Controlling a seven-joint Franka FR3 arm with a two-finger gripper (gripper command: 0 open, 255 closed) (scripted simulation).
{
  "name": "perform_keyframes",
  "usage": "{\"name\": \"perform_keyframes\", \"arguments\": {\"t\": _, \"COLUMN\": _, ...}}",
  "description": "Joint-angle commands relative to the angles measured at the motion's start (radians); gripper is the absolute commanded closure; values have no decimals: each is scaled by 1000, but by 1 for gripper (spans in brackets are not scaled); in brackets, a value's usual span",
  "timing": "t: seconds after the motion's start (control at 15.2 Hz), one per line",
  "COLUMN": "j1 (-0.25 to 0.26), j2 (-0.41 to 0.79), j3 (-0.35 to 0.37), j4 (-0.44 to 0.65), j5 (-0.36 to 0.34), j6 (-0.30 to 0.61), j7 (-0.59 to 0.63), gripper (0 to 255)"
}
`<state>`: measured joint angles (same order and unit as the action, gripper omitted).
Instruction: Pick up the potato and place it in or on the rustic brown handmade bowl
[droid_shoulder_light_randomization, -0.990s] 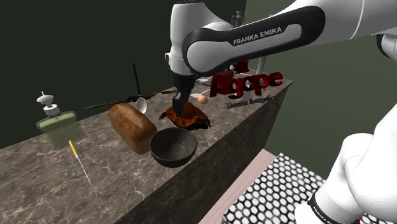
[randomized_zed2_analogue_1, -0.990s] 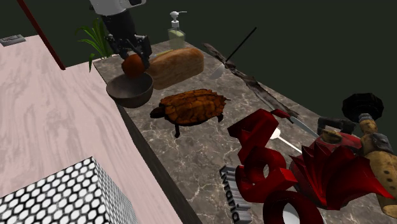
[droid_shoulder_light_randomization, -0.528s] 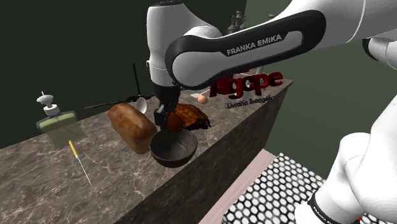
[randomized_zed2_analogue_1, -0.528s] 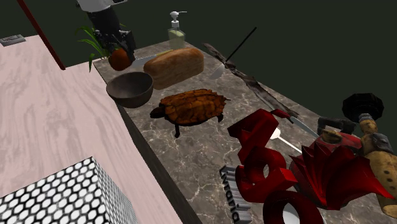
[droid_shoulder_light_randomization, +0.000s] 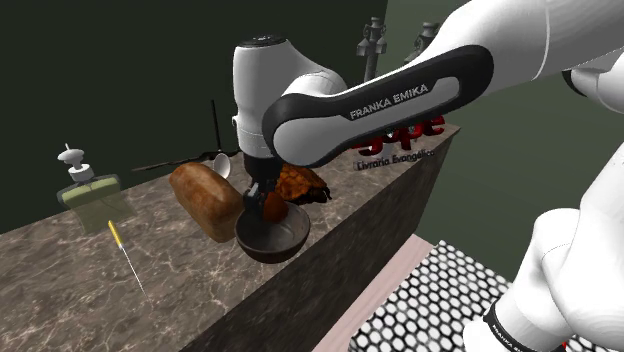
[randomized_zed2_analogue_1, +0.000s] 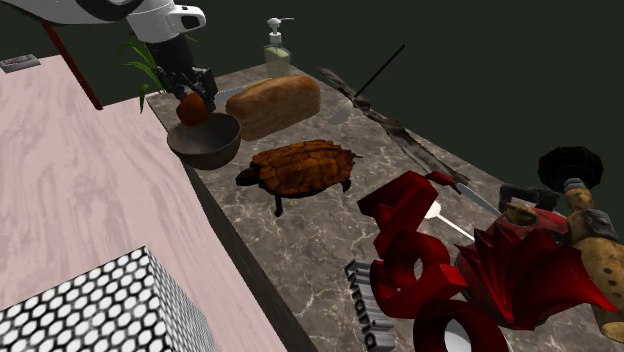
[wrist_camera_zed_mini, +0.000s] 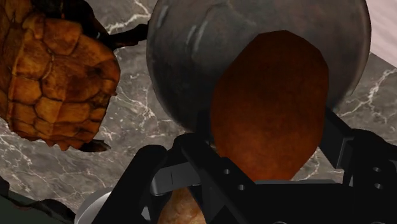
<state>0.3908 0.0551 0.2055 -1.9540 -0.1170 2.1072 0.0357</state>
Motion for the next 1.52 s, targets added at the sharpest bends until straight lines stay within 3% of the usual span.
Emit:
{"name": "perform_keyframes", "arguments": {"t": 0.0, "j1": 0, "j2": 8, "j3": -1, "j4": -18, "j5": -4, "j6": 26, "j7": 3, "gripper": 255}}
{"name": "perform_keyframes", "arguments": {"t": 0.73, "j1": 0, "j2": 23, "j3": -1, "j4": -45, "j5": -10, "j6": 68, "j7": 10, "gripper": 255}}
{"name": "perform_keyframes", "arguments": {"t": 0.79, "j1": 0, "j2": 23, "j3": -1, "j4": -45, "j5": -10, "j6": 68, "j7": 10, "gripper": 0}}
{"name": "perform_keyframes", "arguments": {"t": 1.12, "j1": 0, "j2": 23, "j3": -1, "j4": -45, "j5": -10, "j6": 68, "j7": 10, "gripper": 0}}
{"name": "perform_keyframes", "arguments": {"t": 1.45, "j1": 3, "j2": -29, "j3": 3, "j4": 20, "j5": 9, "j6": -48, "j7": -2, "gripper": 0}}
